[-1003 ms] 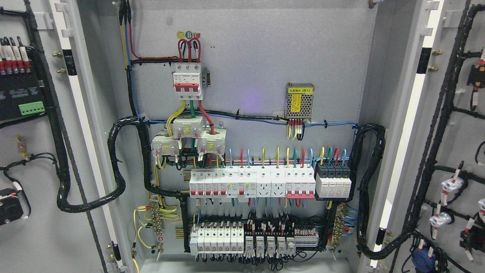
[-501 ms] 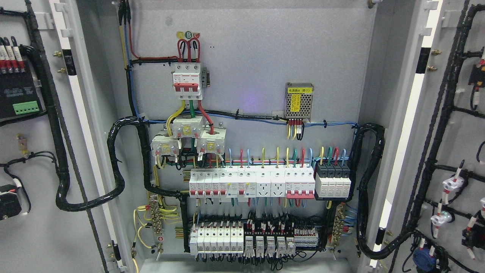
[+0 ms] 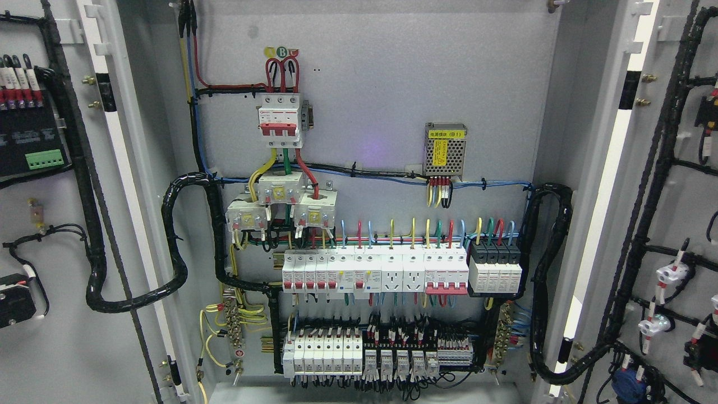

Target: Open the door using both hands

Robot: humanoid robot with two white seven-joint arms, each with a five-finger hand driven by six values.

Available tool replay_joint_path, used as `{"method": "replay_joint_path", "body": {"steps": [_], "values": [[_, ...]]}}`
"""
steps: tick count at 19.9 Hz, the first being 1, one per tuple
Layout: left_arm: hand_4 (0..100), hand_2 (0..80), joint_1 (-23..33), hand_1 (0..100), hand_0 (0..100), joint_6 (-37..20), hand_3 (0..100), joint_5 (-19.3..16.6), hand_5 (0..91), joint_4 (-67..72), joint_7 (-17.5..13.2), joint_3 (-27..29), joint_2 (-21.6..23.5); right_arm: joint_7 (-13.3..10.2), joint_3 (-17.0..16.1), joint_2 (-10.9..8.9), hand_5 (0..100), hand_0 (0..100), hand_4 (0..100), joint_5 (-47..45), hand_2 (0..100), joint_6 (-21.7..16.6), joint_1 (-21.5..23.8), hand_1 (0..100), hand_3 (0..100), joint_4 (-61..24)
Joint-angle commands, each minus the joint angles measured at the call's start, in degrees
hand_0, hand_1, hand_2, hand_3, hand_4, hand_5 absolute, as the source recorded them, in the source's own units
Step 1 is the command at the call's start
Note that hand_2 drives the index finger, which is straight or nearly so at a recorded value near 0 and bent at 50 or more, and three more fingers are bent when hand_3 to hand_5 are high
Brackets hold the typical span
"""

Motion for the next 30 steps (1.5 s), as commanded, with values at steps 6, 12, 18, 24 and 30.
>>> {"method": "replay_joint_path", "body": {"steps": [6,12,18,24,30], "values": [[0,0.0,4.2,39,12,-11.8,0,-0.8,0.0,-20.6,2.2,-17.7,-3.4,0.3,0.5,-0.13,0,12,0,0.0,0,-4.3,0.2,39,0,-2.5],[0,0.0,6.4,39,12,-6.2,0,-1.7,0.0,-22.1,2.2,-27.5,-3.8,0.3,0.5,-0.13,0,12,0,0.0,0,-4.8,-0.3,39,0,-3.2],[0,0.0,11.8,39,12,-6.1,0,-9.9,0.0,-24.0,2.2,-35.4,-5.5,0.6,1.4,-1.7,0,12,0,0.0,0,-5.0,-0.6,39,0,-5.5],[0,0.0,15.4,39,12,-6.1,0,-11.5,0.0,-23.4,2.0,-36.0,-6.5,0.8,9.8,-3.02,0,12,0,0.0,0,-7.5,-0.4,39,0,-6.5],[0,0.0,22.5,39,12,-6.1,0,-11.3,0.0,-22.1,2.1,-33.1,-6.6,0.8,26.3,-3.21,0,12,0,0.7,0,-7.9,2.2,39,0,-3.6]]}}
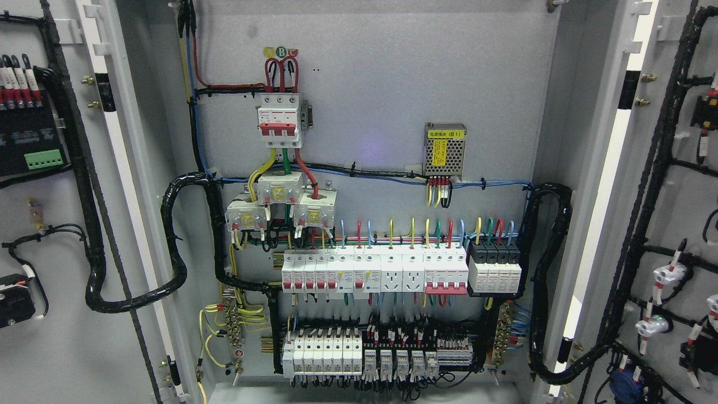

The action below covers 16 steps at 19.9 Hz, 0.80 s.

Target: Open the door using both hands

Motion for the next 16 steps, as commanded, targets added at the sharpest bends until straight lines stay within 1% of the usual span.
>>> {"method": "replay_joint_path", "body": {"steps": [1,4,5,6,8,9,11,13,15,16], "values": [[0,0.0,8.0,39,12,-6.1,0,-0.7,0.0,0.0,0.0,-2.0,-1.2,0.0,20.1,-0.74,0,12,0,0.6,0,-7.7,2.2,39,0,3.1],[0,0.0,13.8,39,12,-6.1,0,-0.8,0.0,3.3,-0.3,-0.1,-0.5,0.0,30.7,-0.57,0,12,0,1.4,0,-7.7,4.3,39,0,10.8],[0,0.0,15.7,39,12,-6.1,0,-0.9,0.0,4.8,-0.4,0.2,-0.4,0.0,33.6,-0.57,0,12,0,2.9,0,-7.8,5.0,39,0,14.2],[0,0.0,17.1,39,12,-6.1,0,-0.9,0.0,6.3,-0.4,0.4,0.3,0.0,35.7,-0.13,0,12,0,4.4,0,-7.8,5.5,39,0,17.5],[0,0.0,19.8,39,12,-5.9,0,-1.0,0.0,10.1,-0.5,0.5,2.0,0.0,39.2,1.36,0,12,0,6.5,0,-7.8,7.4,39,0,24.8],[0,0.0,20.7,39,12,-5.9,0,-1.1,0.0,12.1,-0.5,0.5,2.1,0.0,40.5,2.24,0,12,0,7.0,0,-7.8,8.3,39,0,28.3],[0,0.0,21.9,39,12,-4.8,0,-1.7,0.0,18.0,-0.5,0.4,2.2,0.0,42.3,4.96,0,12,0,8.1,0,-7.8,10.1,39,0,35.4],[0,0.0,22.4,39,12,-1.2,0,-3.7,0.0,25.6,-0.8,0.3,2.4,0.0,42.8,6.9,0,12,0,9.7,0,-7.8,11.7,39,0,41.3],[0,0.0,21.5,39,12,2.7,0,-6.3,0.0,35.2,-1.3,0.2,2.5,0.0,42.7,8.39,0,12,0,11.0,0,-7.8,13.5,39,0,46.5],[0,0.0,20.8,39,12,4.0,0,-7.6,0.0,40.3,-2.1,0.2,2.3,0.0,42.7,9.01,0,12,0,11.4,0,-7.8,14.0,39,0,49.3]]}}
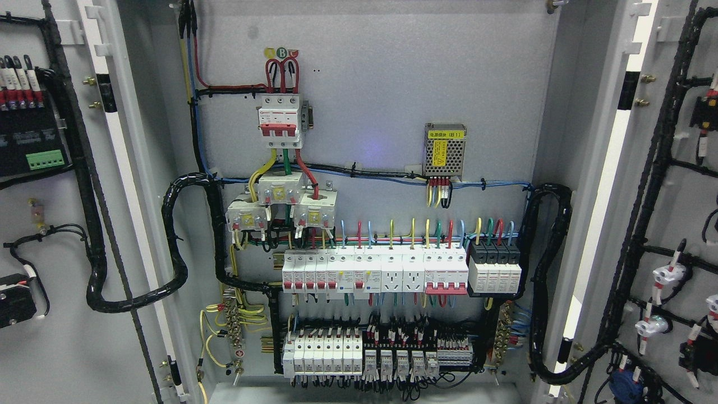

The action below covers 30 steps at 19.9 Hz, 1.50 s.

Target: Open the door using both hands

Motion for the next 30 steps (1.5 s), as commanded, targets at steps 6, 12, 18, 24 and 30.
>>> {"method": "replay_joint_path", "body": {"steps": [6,12,18,24,30], "values": [[0,0.0,-9.1,39,12,12.6,0,-11.0,0.0,53.9,-3.4,-2.2,-3.0,0.0,13.0,14.98,0,12,0,4.0,0,-7.4,2.6,39,0,52.2],[0,0.0,-14.9,39,12,32.9,0,-11.3,0.0,61.3,-3.2,-3.7,-9.2,-0.5,12.4,27.2,0,12,0,4.9,0,-0.3,-11.0,39,0,81.7],[0,0.0,-20.7,39,12,45.6,0,-12.2,0.0,71.0,-3.2,-4.0,-16.4,-6.6,12.4,29.59,0,12,0,5.1,0,17.7,-17.2,39,0,85.6],[0,0.0,-25.1,39,12,45.6,0,-12.6,0.0,78.1,-3.5,4.4,-21.2,-12.3,12.3,30.73,0,12,0,10.8,0,28.5,-22.3,39,0,85.2],[0,0.0,-26.9,39,12,45.6,0,-12.6,0.0,82.6,-3.1,4.9,-22.4,-14.3,12.3,30.82,0,12,0,11.0,0,39.9,-27.3,39,0,84.9]]}}
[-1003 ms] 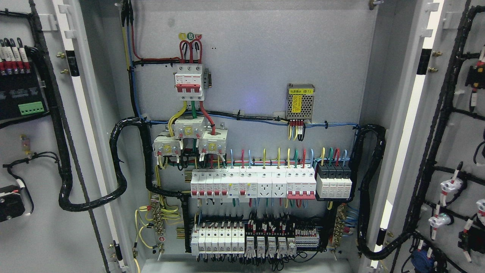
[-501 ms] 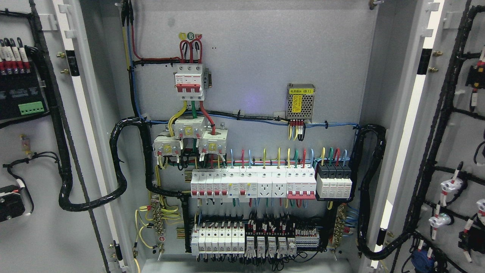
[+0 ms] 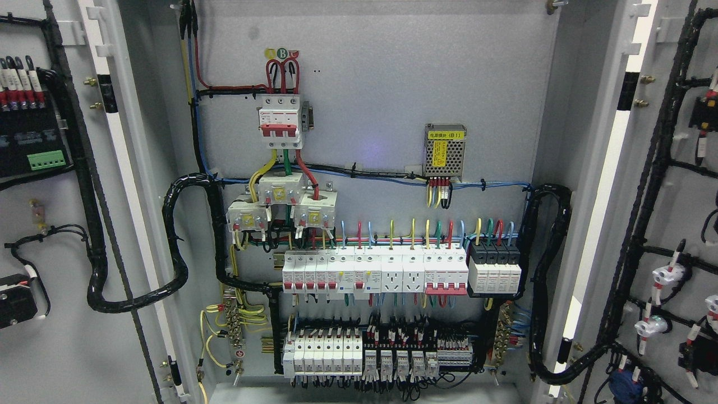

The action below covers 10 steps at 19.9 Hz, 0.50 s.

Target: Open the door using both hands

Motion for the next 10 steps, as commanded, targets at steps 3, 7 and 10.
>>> {"method": "replay_joint_path", "body": {"steps": [3,7,10], "values": [[0,0.0,-3.5,39,12,0.0,0,-0.1,0.0,15.1,0.1,3.6,-6.6,-1.1,0.8,4.22,0,12,0,1.3,0,6.9,-6.5,39,0,8.3],[0,0.0,-3.7,39,12,-0.4,0,0.5,0.0,15.1,0.0,3.6,-6.7,-2.3,0.7,4.22,0,12,0,1.3,0,7.9,-7.3,39,0,8.2],[0,0.0,-3.7,39,12,-0.6,0,0.5,0.0,14.2,-0.4,3.6,-6.7,-2.3,0.7,4.22,0,12,0,1.2,0,7.8,-7.3,39,0,8.1]]}}
